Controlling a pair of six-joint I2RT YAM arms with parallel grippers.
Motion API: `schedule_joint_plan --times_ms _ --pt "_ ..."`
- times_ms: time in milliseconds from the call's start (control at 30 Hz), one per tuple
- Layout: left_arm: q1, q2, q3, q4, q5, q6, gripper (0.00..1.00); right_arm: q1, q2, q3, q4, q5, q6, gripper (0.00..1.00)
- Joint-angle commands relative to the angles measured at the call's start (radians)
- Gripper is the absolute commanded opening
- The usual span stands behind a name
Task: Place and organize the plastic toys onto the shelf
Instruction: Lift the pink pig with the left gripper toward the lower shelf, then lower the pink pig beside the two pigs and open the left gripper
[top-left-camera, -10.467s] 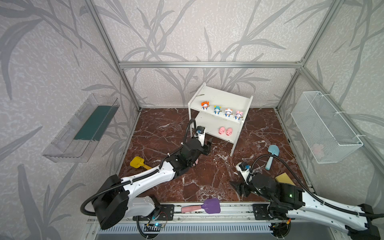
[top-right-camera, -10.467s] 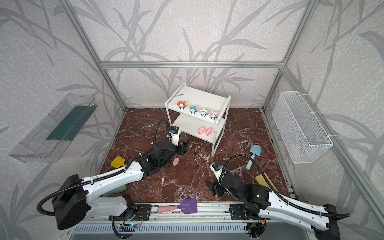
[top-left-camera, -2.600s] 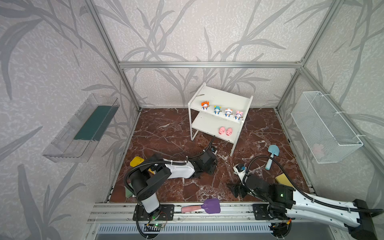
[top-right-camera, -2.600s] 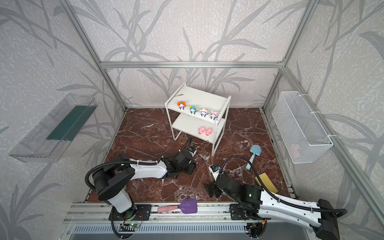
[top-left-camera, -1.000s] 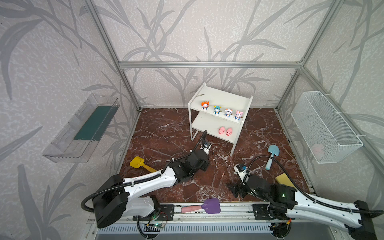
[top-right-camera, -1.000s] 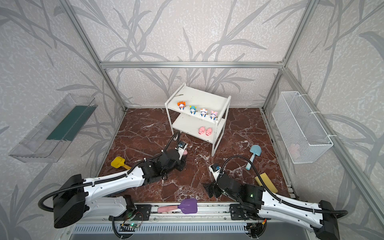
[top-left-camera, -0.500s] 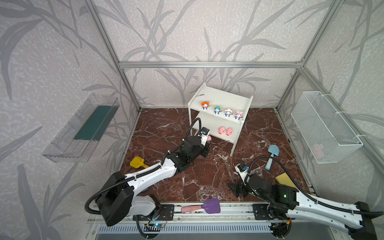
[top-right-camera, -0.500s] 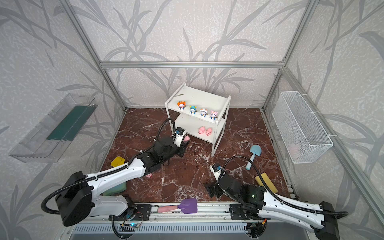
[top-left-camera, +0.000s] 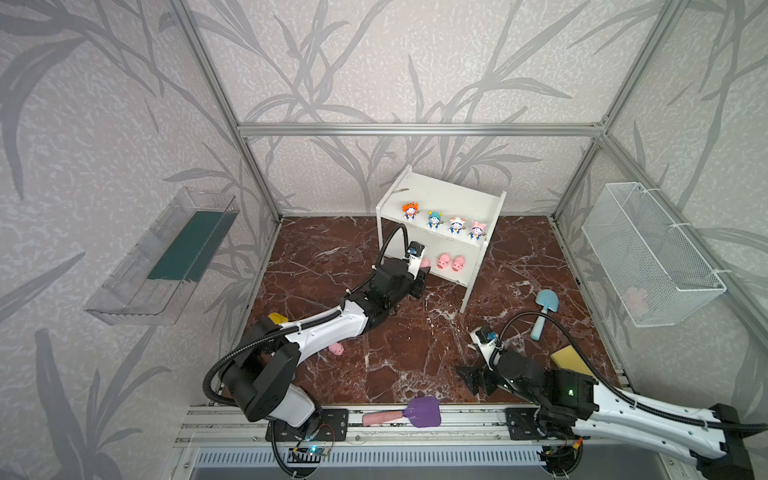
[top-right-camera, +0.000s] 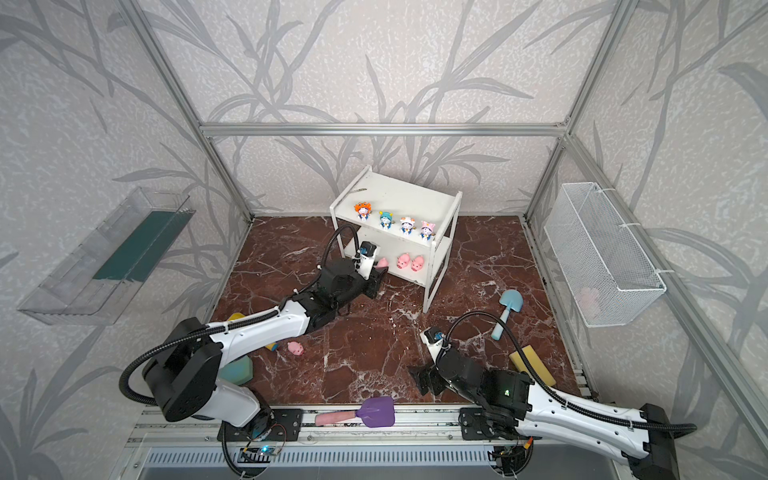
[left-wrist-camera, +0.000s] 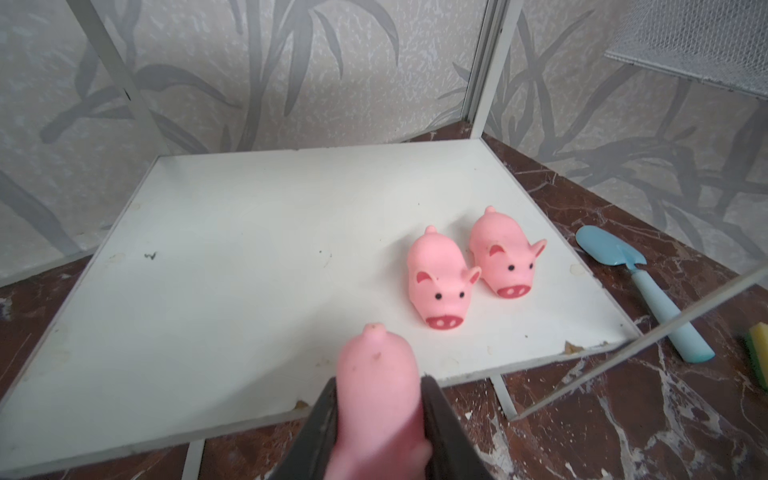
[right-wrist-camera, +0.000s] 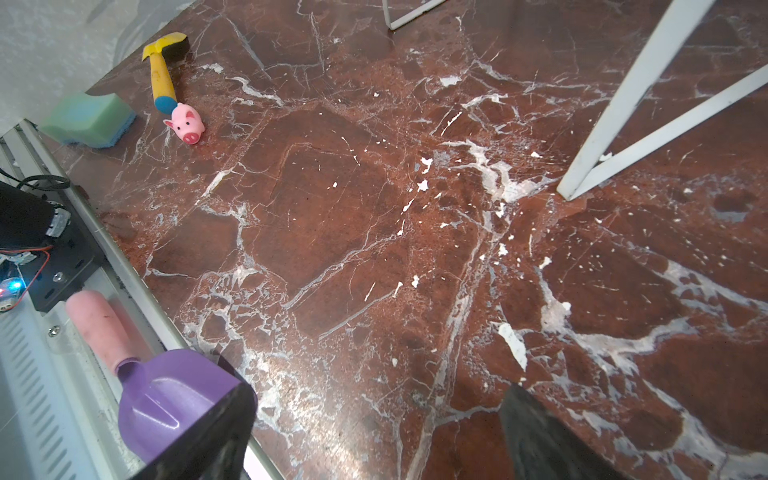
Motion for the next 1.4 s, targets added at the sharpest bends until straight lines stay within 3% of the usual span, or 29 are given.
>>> schedule_joint_plan --times_ms 0,467,1367 --pt "0.010 0.030 0.045 0.054 0.024 0.016 0.33 0.004 -0.021 0.012 -0.026 0.023 -0.008 0.93" --pt "0.019 0.145 0.109 0.113 0.022 0.003 0.33 0.005 -0.087 0.000 -0.079 0.040 -0.006 0.93" --pt "0.032 0.200 0.151 0.088 -0.029 0.001 0.38 0.004 -0.103 -0.005 -0.081 0.046 -0.009 0.93"
